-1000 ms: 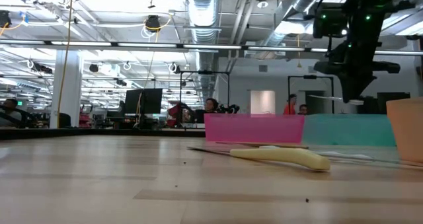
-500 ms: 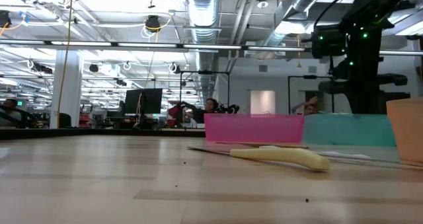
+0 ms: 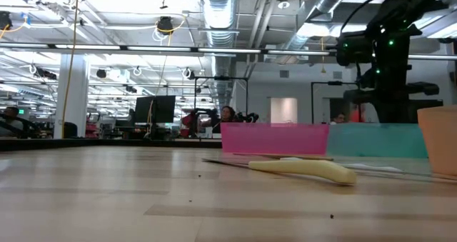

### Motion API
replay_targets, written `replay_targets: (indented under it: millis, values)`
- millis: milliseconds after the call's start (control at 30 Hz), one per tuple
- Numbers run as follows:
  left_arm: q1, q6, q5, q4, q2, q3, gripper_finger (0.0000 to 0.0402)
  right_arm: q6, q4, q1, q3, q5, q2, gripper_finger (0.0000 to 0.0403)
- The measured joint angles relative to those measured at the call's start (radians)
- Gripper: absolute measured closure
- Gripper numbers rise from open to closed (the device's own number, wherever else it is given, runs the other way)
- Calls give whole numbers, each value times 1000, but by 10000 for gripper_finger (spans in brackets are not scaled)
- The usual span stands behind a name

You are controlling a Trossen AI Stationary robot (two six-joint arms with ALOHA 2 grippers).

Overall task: Sort silverware by color (type)
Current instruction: Put the blue knife into the blue bin

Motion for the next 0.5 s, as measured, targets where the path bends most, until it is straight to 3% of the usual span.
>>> replay_targets:
  millis: [200, 500]
  values:
    - [0, 1, 0, -7, 0, 0, 229, 1, 4, 1, 0, -1, 43, 359]
    - [0, 1, 0, -5, 12, 0, 229, -42, 36, 7, 0, -2, 205, 352]
